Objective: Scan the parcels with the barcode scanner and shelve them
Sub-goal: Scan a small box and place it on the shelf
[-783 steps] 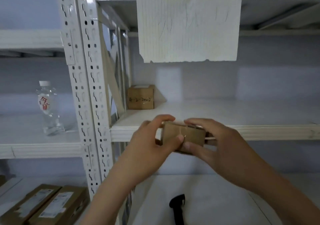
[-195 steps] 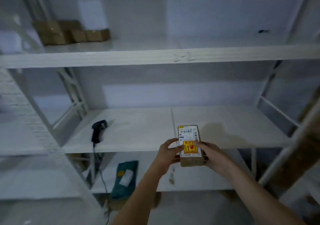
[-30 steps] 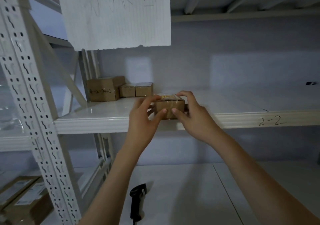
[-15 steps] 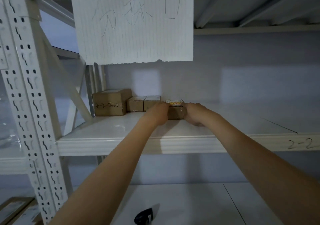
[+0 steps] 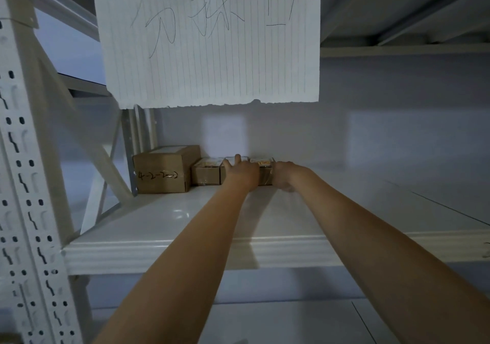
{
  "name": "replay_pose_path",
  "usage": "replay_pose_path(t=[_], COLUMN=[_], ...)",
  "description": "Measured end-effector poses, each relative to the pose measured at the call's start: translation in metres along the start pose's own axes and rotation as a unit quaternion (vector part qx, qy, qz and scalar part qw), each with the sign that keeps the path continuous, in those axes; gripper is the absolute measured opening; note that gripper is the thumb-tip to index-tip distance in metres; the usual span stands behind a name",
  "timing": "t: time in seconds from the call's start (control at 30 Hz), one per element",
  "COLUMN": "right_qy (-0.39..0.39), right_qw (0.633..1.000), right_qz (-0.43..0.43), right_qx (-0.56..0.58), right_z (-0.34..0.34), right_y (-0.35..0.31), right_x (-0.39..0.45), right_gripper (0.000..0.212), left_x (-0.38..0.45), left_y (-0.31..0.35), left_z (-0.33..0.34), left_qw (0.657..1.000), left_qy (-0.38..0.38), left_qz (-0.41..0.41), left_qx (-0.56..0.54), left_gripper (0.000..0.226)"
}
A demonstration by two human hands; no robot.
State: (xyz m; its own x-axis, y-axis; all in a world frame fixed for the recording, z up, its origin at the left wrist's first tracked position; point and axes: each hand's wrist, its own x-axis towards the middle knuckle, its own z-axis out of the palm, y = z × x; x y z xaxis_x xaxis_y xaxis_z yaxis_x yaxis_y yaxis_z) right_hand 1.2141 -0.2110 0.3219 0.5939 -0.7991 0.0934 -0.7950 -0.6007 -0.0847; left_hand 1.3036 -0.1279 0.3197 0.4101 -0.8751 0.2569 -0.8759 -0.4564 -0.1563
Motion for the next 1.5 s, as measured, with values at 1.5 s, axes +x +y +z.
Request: replay_pose_path(t=[1.5], right_qy=[0.243], right_qw=[0.613], right_qz=[0.720], right_qx=[0.215], right_z=[0.188], right_y=[0.436], right_x=[-0.807], right_gripper=[0.023], left_x=[-0.534], left_y=[0.675], left_z=[0.074], left_qw=[0.653], left_qy=[-0.277], left_qz=[0.564], left_qx=[-0.422], left_gripper=[0.022])
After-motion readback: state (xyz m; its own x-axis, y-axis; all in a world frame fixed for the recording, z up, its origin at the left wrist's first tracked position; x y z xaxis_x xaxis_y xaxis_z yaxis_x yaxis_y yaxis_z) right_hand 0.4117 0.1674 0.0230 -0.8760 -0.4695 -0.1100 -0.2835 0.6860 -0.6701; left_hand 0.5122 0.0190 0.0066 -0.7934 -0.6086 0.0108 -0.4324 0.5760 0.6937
